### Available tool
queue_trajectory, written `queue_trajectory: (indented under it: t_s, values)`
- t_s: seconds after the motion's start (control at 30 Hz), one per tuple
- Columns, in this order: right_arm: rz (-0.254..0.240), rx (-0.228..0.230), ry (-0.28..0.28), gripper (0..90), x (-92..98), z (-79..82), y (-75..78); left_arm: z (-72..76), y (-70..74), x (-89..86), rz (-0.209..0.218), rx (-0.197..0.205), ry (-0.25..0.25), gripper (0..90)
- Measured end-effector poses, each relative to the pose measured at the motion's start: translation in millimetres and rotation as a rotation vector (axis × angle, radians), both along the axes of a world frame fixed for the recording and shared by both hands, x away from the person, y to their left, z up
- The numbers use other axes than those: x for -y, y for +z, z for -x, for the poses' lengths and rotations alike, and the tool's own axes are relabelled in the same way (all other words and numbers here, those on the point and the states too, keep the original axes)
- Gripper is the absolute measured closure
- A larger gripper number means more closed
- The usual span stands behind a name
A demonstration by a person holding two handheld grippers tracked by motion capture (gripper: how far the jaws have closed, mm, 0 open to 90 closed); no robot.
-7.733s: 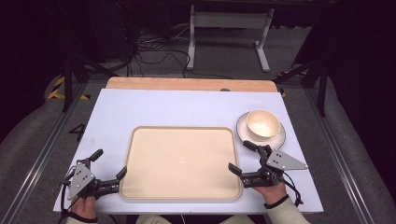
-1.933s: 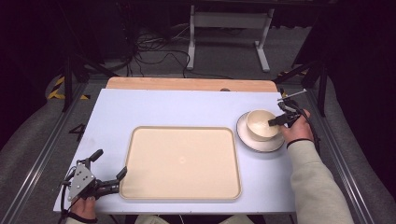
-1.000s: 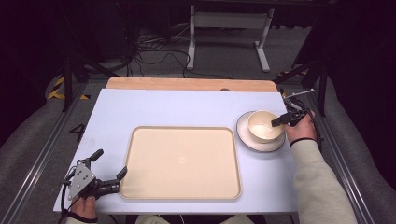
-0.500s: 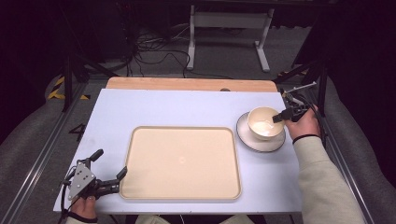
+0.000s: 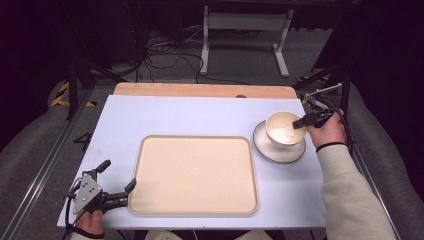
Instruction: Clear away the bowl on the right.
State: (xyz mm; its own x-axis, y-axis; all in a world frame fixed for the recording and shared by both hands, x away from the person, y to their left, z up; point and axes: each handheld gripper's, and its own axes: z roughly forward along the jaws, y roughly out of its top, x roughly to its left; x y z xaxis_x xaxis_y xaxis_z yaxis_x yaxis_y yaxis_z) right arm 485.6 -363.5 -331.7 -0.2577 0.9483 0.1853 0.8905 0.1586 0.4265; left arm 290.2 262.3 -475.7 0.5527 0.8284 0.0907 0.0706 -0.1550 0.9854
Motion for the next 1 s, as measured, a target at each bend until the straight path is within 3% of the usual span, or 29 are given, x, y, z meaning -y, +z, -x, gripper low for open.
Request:
queue_trajectory:
  t_s: [0.17,0.37,0.67,1.0]
  values:
    - [-0.011,0.009,-0.003,83.3,0.0,3.0,-0.2,-0.5,-0.1,0.2,0.003,-0.002,-0.001,0.2]
    - [-0.003,0.024,0.035,83.3,-13.8,8.9,5.2,-0.4,0.0,0.3,0.000,-0.001,-0.003,0.3]
    - [-0.018,0.011,0.076,83.2,-33.3,13.0,5.1,-0.3,0.2,0.3,-0.004,-0.004,-0.002,0.3]
    - [-0.056,0.013,0.162,83.2,-69.5,21.3,12.9,-0.2,0.2,0.4,-0.006,-0.003,0.000,0.2]
